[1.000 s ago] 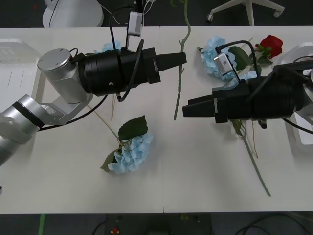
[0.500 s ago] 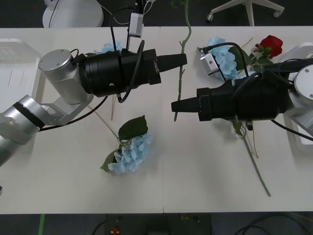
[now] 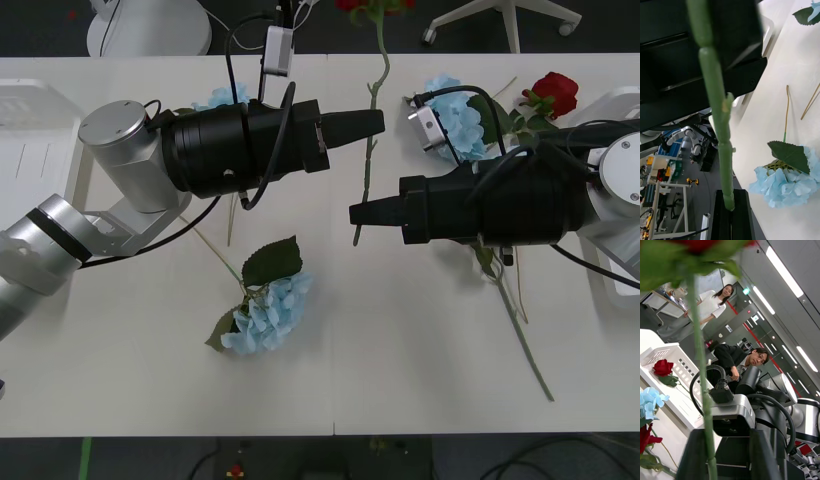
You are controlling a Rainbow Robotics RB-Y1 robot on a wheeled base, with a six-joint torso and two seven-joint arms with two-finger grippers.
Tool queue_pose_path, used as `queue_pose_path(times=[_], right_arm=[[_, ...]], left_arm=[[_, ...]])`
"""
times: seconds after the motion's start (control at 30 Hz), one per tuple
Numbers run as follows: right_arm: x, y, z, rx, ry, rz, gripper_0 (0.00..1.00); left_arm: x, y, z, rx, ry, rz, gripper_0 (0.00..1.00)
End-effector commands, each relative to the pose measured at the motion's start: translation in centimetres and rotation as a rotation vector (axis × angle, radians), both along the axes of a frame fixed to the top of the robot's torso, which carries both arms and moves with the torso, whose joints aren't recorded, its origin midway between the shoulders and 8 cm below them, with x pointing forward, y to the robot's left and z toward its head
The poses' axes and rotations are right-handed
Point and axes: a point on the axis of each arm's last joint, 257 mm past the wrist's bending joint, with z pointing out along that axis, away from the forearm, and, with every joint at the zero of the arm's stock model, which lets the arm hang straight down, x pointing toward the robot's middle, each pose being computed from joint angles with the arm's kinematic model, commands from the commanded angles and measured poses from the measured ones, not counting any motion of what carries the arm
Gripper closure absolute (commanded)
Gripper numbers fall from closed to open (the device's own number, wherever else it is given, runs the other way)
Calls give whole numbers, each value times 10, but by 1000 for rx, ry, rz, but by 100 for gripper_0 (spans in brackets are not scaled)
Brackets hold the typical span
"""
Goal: Put the red flowers into the right box and the blue flowers into the left box
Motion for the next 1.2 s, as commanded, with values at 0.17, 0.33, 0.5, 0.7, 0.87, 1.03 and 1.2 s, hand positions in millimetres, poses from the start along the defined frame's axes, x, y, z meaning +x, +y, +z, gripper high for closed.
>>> queue_pose_path(times=[0.17, 0.33, 0.5, 0.7, 0.87, 1.03, 1.2], right_arm=[[3, 11, 29, 47, -14, -7, 100], [6, 9, 29, 39, -13, -17, 100], [11, 4, 22, 9, -1, -41, 100], [29, -18, 7, -106, 3, -110, 100], [62, -68, -5, -234, 26, -233, 100], [100, -153, -16, -414, 36, -396, 100], [124, -262, -25, -622, 63, -562, 100]], left_arm=[[-17, -13, 7, -25, -24, -36, 0], [-17, -13, 7, -25, -24, -36, 0], [-17, -13, 7, -25, -24, -36, 0], [-14, -9, -3, -22, -1, -24, 0], [0, 9, 3, -29, 1, 21, 0], [19, 39, 8, -14, -13, 86, 0], [39, 84, 7, 13, -19, 175, 0]])
